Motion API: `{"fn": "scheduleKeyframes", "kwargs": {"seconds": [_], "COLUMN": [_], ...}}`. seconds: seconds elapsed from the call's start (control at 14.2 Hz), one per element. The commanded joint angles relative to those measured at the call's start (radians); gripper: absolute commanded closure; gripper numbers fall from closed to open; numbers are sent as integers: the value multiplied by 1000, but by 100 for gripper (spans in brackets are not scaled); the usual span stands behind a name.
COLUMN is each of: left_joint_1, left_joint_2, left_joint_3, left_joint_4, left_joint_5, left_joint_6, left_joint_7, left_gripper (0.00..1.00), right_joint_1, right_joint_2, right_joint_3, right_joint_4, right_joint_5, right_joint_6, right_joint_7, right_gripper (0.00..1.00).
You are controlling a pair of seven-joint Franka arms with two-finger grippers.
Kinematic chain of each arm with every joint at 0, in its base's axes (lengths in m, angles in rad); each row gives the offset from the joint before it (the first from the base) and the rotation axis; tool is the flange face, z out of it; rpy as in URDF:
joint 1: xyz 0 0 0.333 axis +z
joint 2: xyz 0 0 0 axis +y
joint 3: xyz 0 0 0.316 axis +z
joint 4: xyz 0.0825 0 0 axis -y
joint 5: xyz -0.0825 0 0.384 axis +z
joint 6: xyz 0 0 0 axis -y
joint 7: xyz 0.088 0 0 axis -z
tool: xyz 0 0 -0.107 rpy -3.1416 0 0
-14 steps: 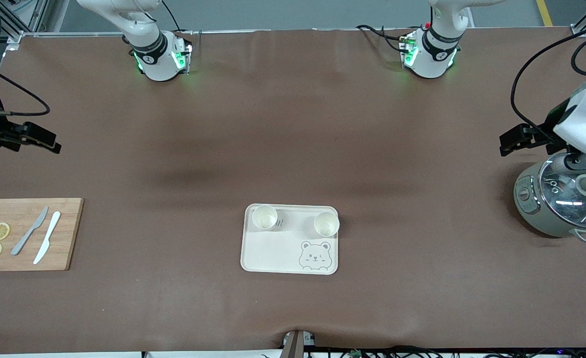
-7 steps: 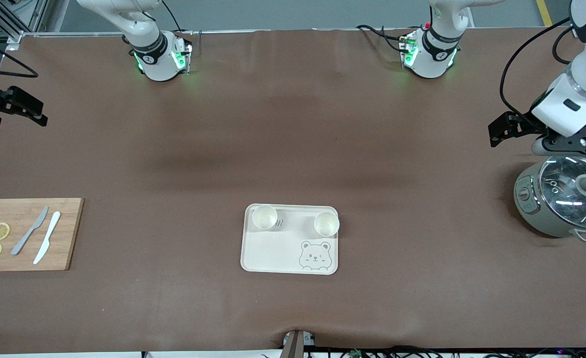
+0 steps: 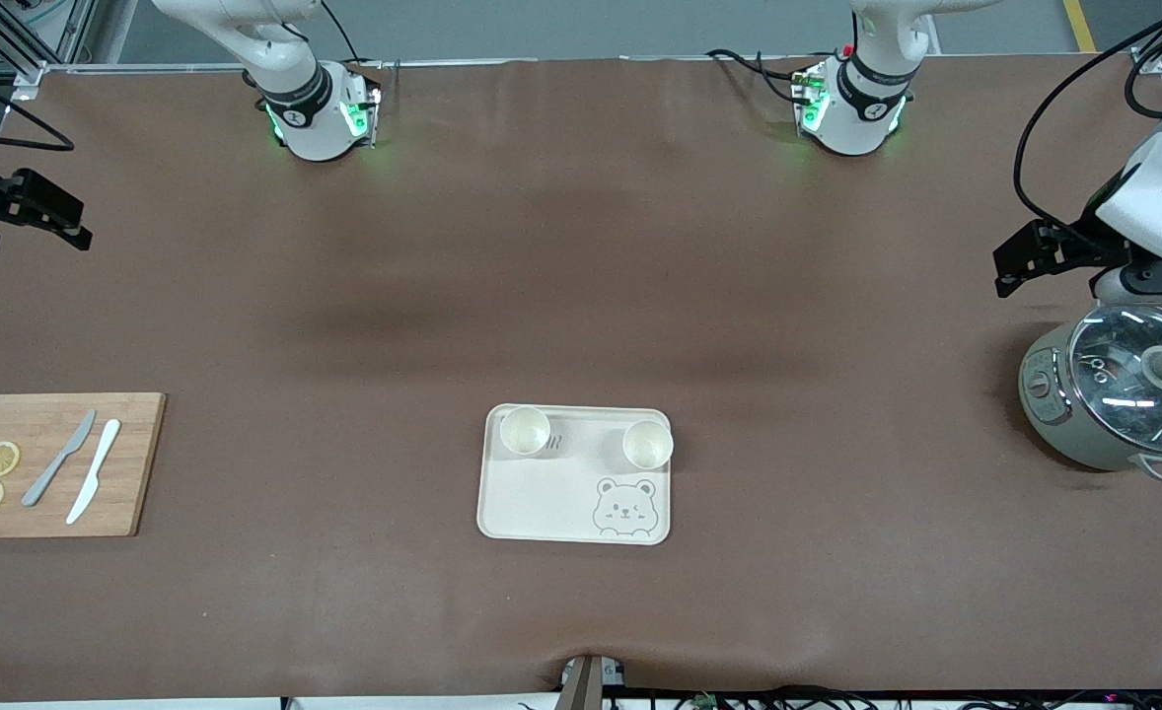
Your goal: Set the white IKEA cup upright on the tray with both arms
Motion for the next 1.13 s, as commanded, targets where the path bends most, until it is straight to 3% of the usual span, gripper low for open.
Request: {"fn": "scheduleKeyframes", "kwargs": {"seconds": [0.0, 0.42, 1.06], "left_joint_1": [2, 21, 15], "left_joint_2": [-1, -1, -2], "left_joint_3": [2, -7, -9], "left_joint_4": [23, 23, 28], "left_joint_5": [-26, -27, -38], "left_joint_6": [-40, -17, -30], "left_joint_7": [3, 46, -48], "left_gripper": [0, 0, 0], "right_joint_1": [-15, -10, -7], "right_joint_2": [14, 14, 11], "right_joint_3": [5, 5, 8], "right_joint_4": [24, 24, 21], "right_joint_5": [2, 1, 16], "right_joint_6": [6, 5, -8], "right_joint_7": [-13, -19, -46], "right_gripper": [0, 0, 0]}}
